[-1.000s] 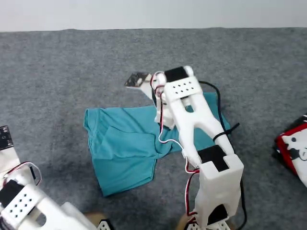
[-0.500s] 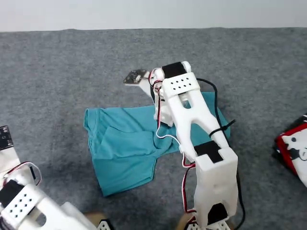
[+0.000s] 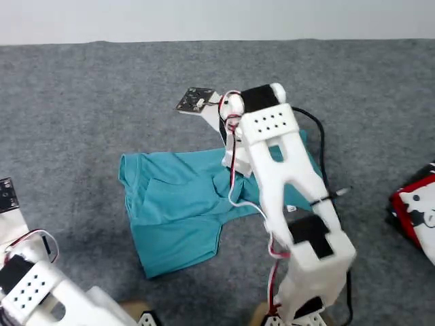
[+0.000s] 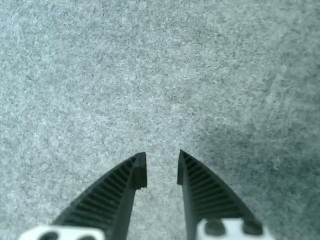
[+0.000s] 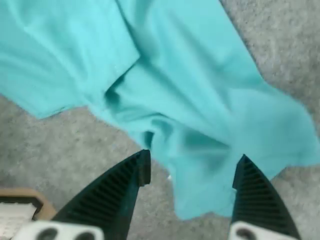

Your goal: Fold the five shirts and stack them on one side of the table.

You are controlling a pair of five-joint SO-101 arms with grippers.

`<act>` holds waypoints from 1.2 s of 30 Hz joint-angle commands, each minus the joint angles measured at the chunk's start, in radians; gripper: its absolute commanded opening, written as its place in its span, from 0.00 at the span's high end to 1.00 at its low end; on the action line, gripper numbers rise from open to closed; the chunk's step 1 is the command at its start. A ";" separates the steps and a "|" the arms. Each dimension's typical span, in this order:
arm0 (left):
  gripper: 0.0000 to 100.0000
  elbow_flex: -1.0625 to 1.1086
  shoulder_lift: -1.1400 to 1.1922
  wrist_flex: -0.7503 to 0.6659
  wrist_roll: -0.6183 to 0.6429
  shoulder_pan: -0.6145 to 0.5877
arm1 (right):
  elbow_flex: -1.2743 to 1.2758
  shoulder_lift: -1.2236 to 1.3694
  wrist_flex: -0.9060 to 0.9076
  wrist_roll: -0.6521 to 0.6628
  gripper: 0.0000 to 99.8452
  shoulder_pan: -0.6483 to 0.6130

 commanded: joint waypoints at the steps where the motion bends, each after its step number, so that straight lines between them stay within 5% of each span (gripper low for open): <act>1: 0.88 -0.016 -0.018 0.002 -0.006 0.003 | 0.087 -0.173 0.042 -0.009 0.72 0.004; 16: 0.88 -0.094 -0.018 0.061 0.000 0.014 | 0.321 -0.305 0.033 -0.011 0.72 0.094; 28: 0.88 -0.398 -0.008 0.227 0.100 0.482 | 0.318 -0.176 -0.116 -0.163 0.91 0.312; 36: 0.89 -0.496 0.181 0.227 0.172 0.542 | 0.245 -0.242 -0.048 -0.324 0.92 0.351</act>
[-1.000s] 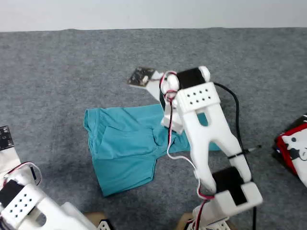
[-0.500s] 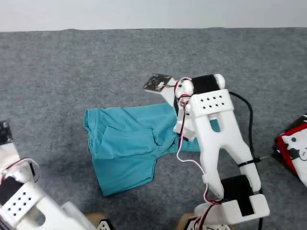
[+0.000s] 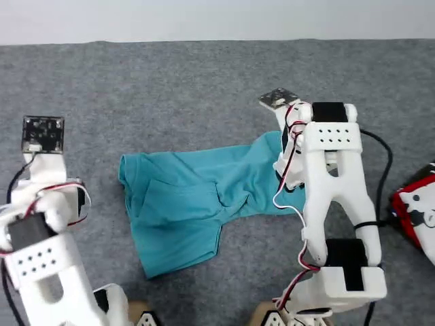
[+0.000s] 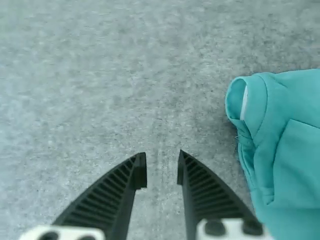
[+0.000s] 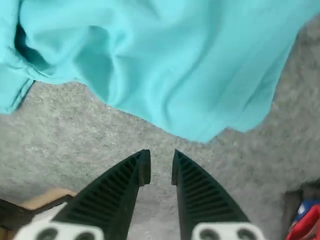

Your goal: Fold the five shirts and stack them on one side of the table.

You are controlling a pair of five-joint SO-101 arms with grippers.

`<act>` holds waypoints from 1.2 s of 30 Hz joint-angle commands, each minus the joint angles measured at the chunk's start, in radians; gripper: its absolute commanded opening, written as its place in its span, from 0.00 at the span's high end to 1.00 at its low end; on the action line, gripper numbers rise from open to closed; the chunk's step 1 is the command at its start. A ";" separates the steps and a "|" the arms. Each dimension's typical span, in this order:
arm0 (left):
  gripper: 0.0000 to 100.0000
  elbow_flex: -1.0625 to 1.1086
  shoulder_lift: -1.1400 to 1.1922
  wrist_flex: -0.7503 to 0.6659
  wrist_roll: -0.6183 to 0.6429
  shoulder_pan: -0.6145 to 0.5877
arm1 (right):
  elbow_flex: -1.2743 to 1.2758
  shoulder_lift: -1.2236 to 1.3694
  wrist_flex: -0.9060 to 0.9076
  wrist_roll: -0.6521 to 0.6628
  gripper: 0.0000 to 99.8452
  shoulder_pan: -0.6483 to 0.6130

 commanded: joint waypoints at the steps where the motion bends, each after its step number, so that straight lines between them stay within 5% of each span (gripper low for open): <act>1: 0.89 -0.074 0.071 0.008 0.020 0.011 | -0.095 -0.093 0.015 -0.083 0.92 0.022; 19: 0.89 -0.137 0.114 0.087 0.017 0.009 | -0.126 -0.363 -0.231 -0.410 0.99 0.076; 26: 0.96 -0.142 0.114 0.084 0.015 0.015 | -0.124 -0.466 -0.242 -0.419 0.99 0.174; 36: 0.97 -0.176 0.123 0.117 0.021 0.095 | 0.081 -0.493 -0.237 -0.502 0.99 0.159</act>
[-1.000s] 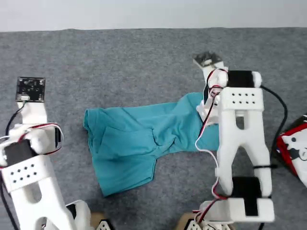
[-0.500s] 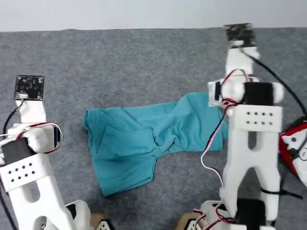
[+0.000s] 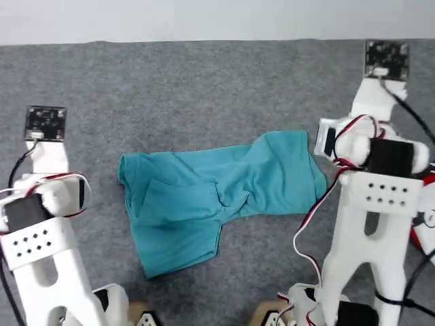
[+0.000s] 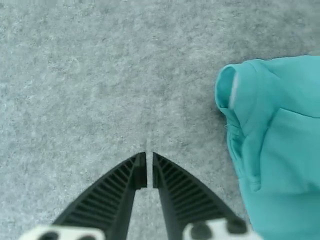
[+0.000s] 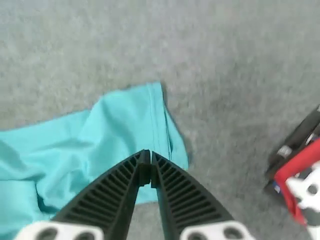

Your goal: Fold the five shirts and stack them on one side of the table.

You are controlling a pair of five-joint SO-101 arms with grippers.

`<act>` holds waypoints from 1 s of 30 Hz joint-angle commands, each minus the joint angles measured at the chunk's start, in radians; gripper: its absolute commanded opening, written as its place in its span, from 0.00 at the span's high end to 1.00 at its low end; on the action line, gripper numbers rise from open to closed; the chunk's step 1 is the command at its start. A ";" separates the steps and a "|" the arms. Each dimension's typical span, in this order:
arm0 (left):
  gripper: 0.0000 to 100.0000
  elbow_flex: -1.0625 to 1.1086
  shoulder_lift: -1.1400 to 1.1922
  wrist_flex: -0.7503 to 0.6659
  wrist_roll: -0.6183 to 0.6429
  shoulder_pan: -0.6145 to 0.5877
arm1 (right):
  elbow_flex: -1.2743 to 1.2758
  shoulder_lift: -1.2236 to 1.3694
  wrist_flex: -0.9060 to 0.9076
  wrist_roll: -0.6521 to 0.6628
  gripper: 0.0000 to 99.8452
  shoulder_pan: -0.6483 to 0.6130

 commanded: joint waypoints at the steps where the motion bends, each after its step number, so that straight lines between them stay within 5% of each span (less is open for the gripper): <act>1: 0.97 -0.065 0.021 0.021 0.008 0.074 | 0.057 -0.025 -0.033 0.014 0.99 -0.007; 6: 0.97 -0.159 0.219 0.017 0.008 0.138 | 0.104 0.056 -0.119 0.160 0.99 -0.050; 16: 0.99 -0.547 0.698 0.210 0.003 0.322 | 0.101 0.251 -0.131 0.167 0.99 -0.056; 30: 0.85 -0.816 1.010 0.192 -0.095 0.295 | 0.061 0.260 -0.016 0.267 0.89 0.064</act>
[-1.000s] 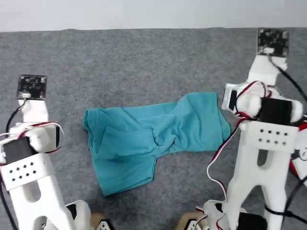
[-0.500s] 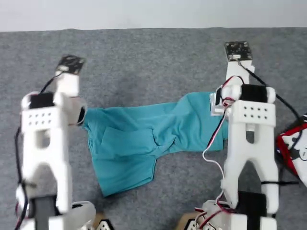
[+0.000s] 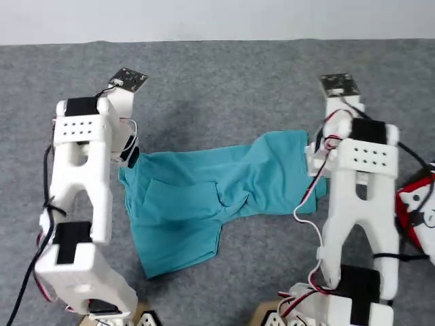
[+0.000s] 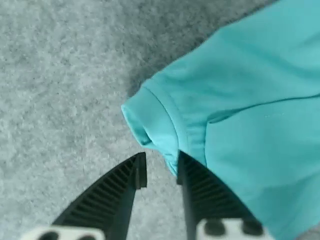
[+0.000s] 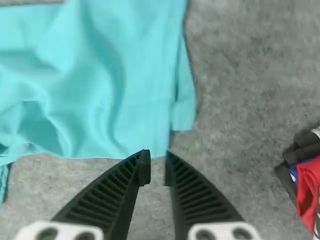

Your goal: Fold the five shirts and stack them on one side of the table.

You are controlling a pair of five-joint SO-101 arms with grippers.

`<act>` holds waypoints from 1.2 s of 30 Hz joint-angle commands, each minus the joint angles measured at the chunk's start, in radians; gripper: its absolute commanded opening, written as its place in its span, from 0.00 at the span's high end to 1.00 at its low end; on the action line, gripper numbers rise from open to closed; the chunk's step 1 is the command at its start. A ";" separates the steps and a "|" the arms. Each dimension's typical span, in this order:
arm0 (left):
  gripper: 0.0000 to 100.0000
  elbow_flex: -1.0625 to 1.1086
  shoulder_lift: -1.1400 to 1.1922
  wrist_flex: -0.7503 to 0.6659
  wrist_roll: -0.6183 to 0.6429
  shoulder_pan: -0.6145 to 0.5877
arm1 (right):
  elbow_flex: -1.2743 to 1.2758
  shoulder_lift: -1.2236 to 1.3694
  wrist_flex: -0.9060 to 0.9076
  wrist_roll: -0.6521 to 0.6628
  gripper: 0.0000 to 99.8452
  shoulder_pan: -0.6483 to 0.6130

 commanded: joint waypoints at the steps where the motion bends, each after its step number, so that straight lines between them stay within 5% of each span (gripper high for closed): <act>1: 0.85 -0.082 0.052 -0.020 -0.011 -0.005 | -0.048 -0.002 -0.001 0.012 0.88 0.035; 14: 0.83 -0.349 0.359 -0.020 -0.012 -0.005 | -0.043 -0.002 0.022 0.012 0.88 0.041; 22: 1.00 -0.444 0.493 0.012 -0.014 -0.008 | -0.043 -0.002 0.021 0.014 0.88 0.041; 36: 1.00 -0.522 0.506 0.037 -0.012 -0.140 | -0.041 0.001 -0.025 0.118 0.88 0.035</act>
